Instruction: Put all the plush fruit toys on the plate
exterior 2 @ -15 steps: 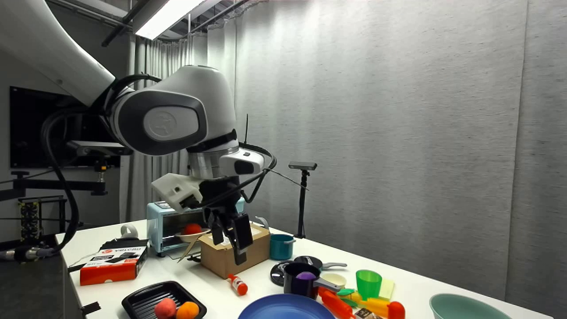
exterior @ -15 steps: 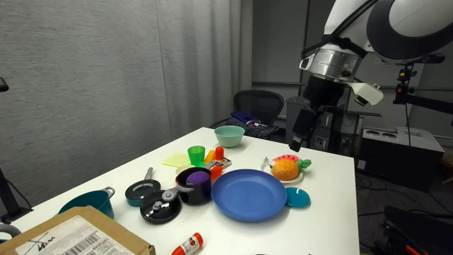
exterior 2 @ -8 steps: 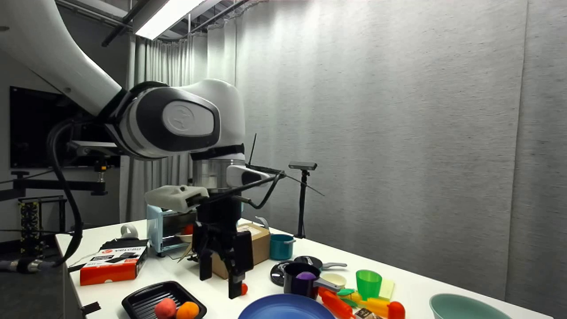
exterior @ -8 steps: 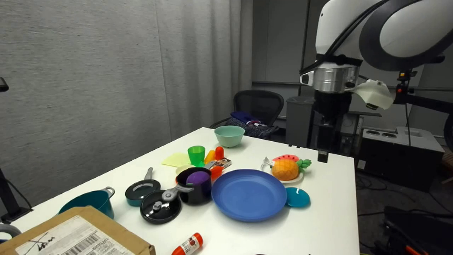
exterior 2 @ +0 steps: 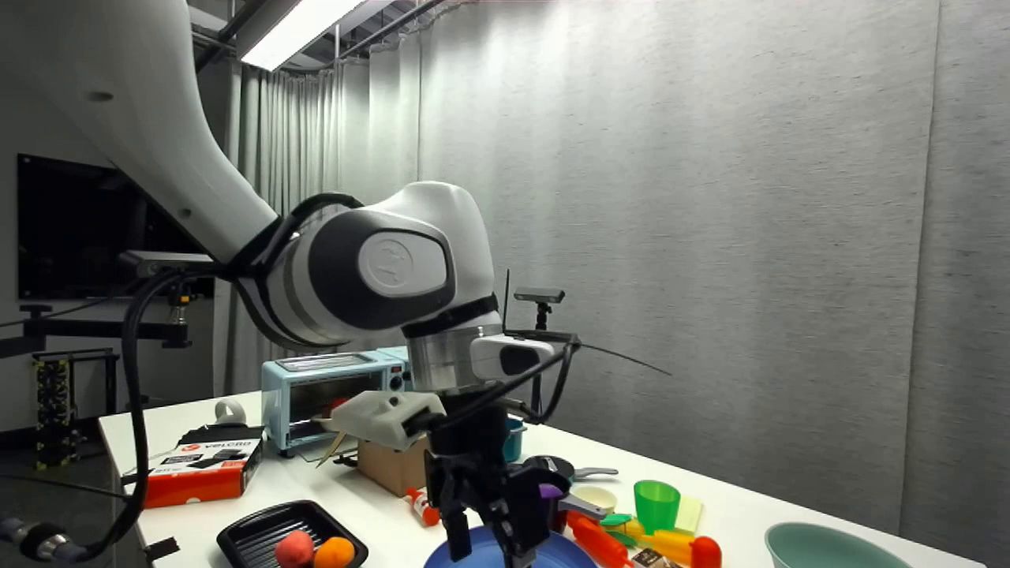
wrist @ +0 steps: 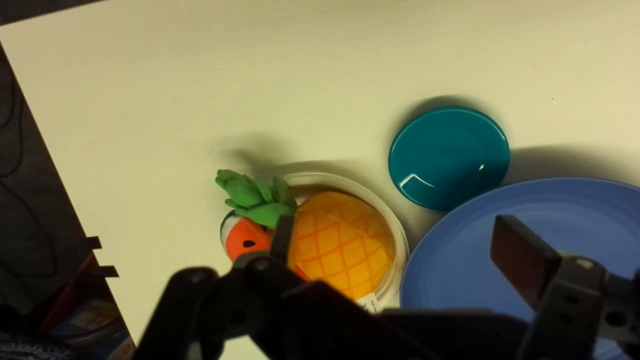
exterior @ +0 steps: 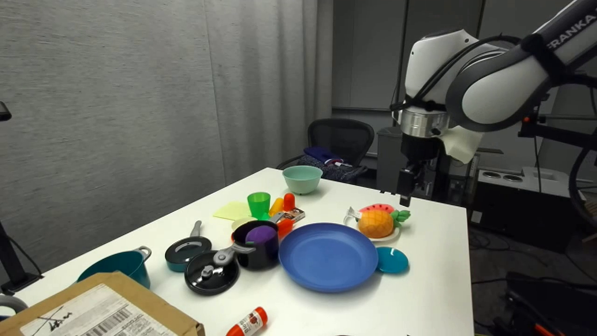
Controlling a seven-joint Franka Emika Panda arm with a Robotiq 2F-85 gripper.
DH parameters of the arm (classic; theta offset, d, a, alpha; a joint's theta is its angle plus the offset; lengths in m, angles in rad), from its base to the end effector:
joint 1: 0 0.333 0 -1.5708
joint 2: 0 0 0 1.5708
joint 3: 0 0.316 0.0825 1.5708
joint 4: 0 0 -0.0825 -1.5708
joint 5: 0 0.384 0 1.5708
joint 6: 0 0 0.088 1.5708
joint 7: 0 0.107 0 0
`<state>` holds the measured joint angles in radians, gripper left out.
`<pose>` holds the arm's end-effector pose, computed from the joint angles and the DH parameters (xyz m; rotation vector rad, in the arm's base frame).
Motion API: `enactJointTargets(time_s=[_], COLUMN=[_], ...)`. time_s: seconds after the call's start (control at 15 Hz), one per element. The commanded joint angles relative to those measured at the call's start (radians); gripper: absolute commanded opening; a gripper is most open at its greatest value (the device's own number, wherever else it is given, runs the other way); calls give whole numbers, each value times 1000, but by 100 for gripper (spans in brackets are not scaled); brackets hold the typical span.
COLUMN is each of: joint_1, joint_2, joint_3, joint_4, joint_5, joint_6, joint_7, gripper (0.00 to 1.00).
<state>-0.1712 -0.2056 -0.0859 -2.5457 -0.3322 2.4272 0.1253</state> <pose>0.4318 -0.1143 0.3522 2.9169 -0.2030 0.1081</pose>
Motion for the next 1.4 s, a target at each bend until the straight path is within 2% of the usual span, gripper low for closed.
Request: enactJointTargets(time_s=[0.0, 0.27, 0.47, 0.73, 0.87, 0.93, 1.07, 1.33], joint_1=[-2, 0, -20, -39, -42, -35, -31, -50], joint_2=[21, 41, 86, 237, 298, 335, 393, 477], joint_3=[-10, -14, -15, -13, -57, -73, -107, -155], joint_4=[9, 16, 21, 98, 122, 140, 176, 234], joint_5=[13, 8, -125, -347, -403, -414, -353, -247], joint_6=[11, 28, 98, 160, 194, 208, 223, 231], joint_7=[-1, -9, -28, 216, 273, 304, 263, 130], gripper=[100, 100, 100, 100, 100, 100, 100, 100])
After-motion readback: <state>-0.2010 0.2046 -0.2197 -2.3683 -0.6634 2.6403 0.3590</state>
